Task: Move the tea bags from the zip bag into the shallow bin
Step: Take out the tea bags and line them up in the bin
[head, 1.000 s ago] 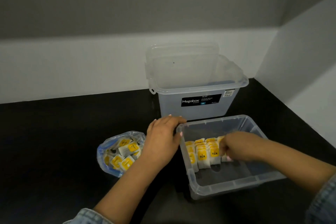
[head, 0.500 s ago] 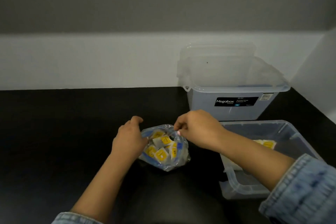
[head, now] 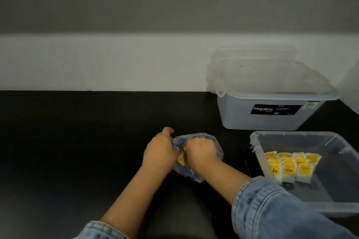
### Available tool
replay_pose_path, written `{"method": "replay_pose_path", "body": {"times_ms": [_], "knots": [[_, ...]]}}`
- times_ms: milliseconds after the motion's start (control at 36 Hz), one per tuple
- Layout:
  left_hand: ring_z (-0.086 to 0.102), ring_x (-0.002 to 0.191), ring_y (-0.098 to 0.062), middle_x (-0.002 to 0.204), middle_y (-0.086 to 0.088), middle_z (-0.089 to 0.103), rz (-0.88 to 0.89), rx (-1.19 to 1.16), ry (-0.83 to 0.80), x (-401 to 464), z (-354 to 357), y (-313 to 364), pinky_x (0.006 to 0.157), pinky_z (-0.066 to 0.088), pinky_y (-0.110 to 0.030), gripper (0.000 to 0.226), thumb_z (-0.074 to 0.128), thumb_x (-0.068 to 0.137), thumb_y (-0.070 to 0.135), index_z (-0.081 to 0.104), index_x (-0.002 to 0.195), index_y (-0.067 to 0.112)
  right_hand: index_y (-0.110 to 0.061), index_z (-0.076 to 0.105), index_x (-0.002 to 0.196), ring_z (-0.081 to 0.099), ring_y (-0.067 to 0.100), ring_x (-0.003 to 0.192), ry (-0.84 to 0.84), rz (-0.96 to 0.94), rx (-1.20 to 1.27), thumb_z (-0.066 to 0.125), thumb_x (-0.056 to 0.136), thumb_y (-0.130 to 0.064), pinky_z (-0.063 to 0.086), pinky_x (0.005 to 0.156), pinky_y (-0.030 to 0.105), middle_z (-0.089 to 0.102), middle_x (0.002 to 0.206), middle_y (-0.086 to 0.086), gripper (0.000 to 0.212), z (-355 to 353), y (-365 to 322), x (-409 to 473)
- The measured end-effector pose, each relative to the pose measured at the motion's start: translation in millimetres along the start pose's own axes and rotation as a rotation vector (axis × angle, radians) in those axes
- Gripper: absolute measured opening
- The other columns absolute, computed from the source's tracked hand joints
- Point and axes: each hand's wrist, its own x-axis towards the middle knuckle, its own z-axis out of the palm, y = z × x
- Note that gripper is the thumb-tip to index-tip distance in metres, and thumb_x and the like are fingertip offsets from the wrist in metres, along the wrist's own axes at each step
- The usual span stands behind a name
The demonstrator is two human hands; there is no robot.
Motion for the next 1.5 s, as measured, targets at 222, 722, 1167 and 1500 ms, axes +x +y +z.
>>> {"method": "replay_pose_path", "body": {"times_ms": [222, 722, 1167, 1500], "knots": [[0.055, 0.101, -0.008, 0.123, 0.004, 0.052, 0.017, -0.031, 0.029, 1, -5, -5, 0.074, 0.045, -0.02, 0.054, 0.065, 0.084, 0.021, 0.042, 0.133, 0.026, -0.015, 0.065, 0.097, 0.062, 0.017, 0.085, 0.288, -0.038, 0.079, 0.061, 0.089, -0.03, 0.043, 0.064, 0.027, 0.064, 0.093, 0.002, 0.018, 3, 17, -16], [0.069, 0.073, -0.017, 0.091, -0.011, 0.069, -0.229, -0.806, -0.347, -6, -22, 5, 0.063, 0.059, -0.025, 0.02, 0.052, 0.095, 0.018, 0.062, 0.107, 0.005, -0.039, 0.064, 0.115, 0.064, 0.008, 0.091, 0.532, -0.296, 0.397, 0.058, 0.087, -0.053, 0.051, 0.076, 0.027, 0.07, 0.101, -0.01, 0.032, -8, 24, -64], [0.066, 0.092, -0.019, 0.108, -0.005, 0.063, -0.222, -0.618, -0.154, -6, -27, -11, 0.076, 0.059, -0.039, 0.026, 0.054, 0.093, 0.016, 0.055, 0.119, 0.02, -0.014, 0.059, 0.119, 0.058, 0.024, 0.105, 0.077, -0.304, -0.211, 0.067, 0.085, -0.017, 0.049, 0.087, 0.036, 0.059, 0.116, 0.007, 0.035, 12, 7, -14], [0.067, 0.087, -0.011, 0.099, 0.002, 0.068, -0.073, -0.733, -0.029, -7, -29, 13, 0.058, 0.053, -0.023, 0.017, 0.051, 0.095, 0.013, 0.058, 0.109, 0.02, -0.019, 0.067, 0.108, 0.06, 0.02, 0.095, 0.33, -0.341, 0.004, 0.065, 0.087, -0.028, 0.042, 0.07, 0.03, 0.063, 0.103, 0.002, 0.023, -18, 32, -47]]}}
